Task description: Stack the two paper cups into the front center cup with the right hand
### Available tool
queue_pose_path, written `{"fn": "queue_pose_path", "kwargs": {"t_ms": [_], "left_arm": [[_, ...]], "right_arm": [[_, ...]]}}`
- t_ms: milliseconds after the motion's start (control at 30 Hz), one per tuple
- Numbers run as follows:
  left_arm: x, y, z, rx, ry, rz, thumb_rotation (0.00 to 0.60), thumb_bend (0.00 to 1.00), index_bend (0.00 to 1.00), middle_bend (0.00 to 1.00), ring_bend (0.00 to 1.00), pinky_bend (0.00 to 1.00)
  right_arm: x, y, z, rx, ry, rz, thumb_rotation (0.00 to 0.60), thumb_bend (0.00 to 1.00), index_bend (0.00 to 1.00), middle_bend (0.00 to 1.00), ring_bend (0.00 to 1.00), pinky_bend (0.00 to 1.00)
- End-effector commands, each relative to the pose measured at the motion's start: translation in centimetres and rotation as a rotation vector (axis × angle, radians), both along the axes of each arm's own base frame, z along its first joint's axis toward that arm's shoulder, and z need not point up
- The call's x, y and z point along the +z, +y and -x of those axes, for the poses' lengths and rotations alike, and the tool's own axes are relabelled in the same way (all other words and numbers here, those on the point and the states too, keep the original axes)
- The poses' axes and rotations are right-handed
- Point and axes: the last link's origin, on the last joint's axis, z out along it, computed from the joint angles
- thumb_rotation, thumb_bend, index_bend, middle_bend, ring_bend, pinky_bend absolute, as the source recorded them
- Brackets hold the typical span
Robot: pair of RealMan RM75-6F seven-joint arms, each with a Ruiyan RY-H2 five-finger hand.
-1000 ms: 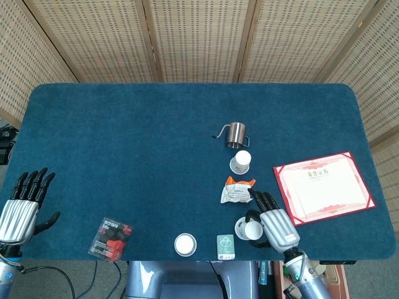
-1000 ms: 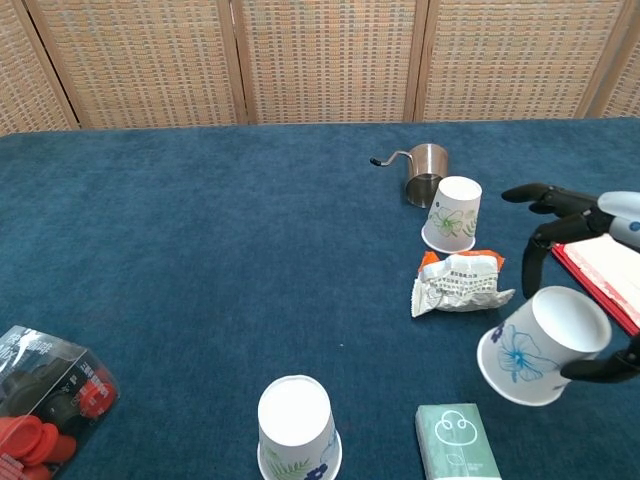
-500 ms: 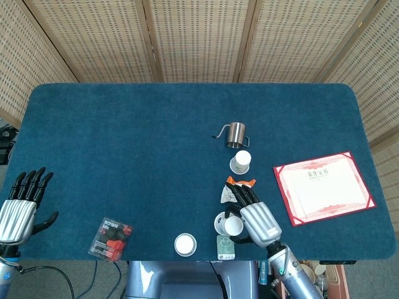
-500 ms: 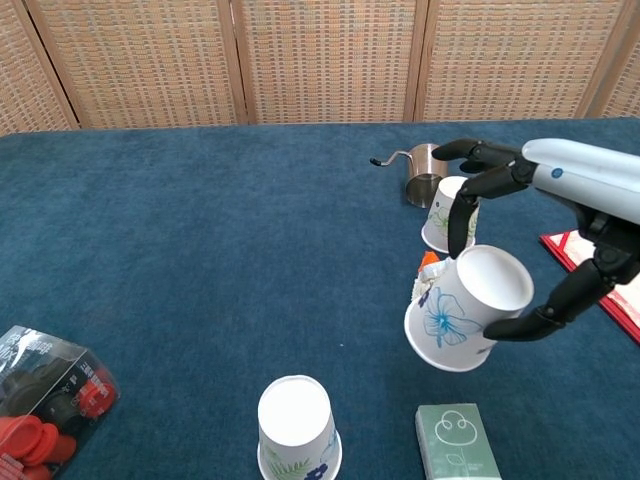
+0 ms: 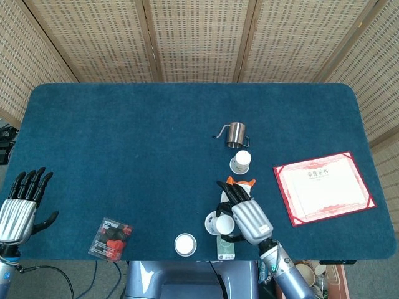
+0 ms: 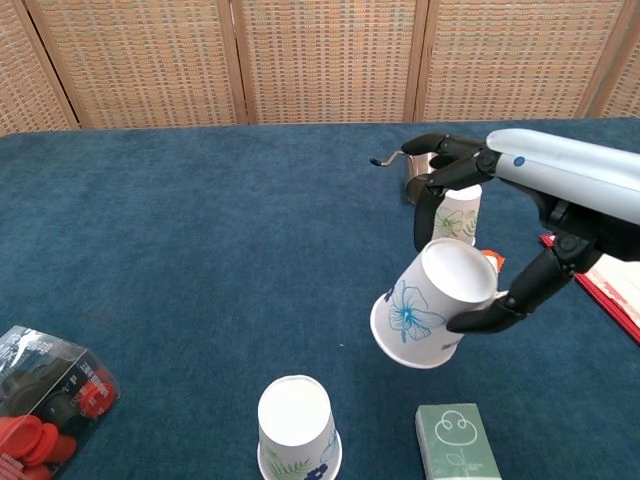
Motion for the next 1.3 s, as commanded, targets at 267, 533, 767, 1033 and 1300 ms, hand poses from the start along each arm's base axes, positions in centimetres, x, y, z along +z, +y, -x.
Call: {"fn": "queue_pose_path", "kwargs": {"t_ms": [267, 533, 767, 1033, 1300], "left_arm": [[0.1, -0.1, 0.0, -0.001, -0.006, -0.001, 0.600, 0.26, 0.00, 0.00, 0.00, 0.00], [0.1, -0.1, 0.0, -0.003, -0.006, -0.002, 0.600, 0.26, 0.00, 0.00, 0.00, 0.00], [0.1, 0.0, 0.0, -0.002, -0.005, -0.001, 0.600, 0.26, 0.00, 0.00, 0.00, 0.00], [0.1, -0.1, 0.1, -0.003, -0.007, -0.001, 0.600, 0.26, 0.00, 0.00, 0.00, 0.00], [0.2, -0.1, 0.1, -0.001, -0.012, -0.002, 0.600, 0.26, 0.00, 0.00, 0.00, 0.00]], "right_arm": [[-0.1, 0.8, -1.7, 0.016, -0.029, -0.015, 0.600, 0.06, 0.52, 0.03, 0.00, 0.00], [-0.4, 1.0, -2.3, 0.024, -0.039, -0.025, 0.600, 0.06, 0.52, 0.03, 0.00, 0.00], [-0.7, 1.2, -2.6, 0.024, -0.049, -0.036, 0.600, 0.06, 0.52, 0.03, 0.00, 0.00], [-1.0, 1.6, -3.1, 0.030, -0.060, -0.048, 0.600, 0.06, 0.52, 0.03, 0.00, 0.00], [-1.3, 2.4, -3.8, 0.041, -0.076, -0.061, 0.600, 0.05, 0.52, 0.03, 0.00, 0.00]]}}
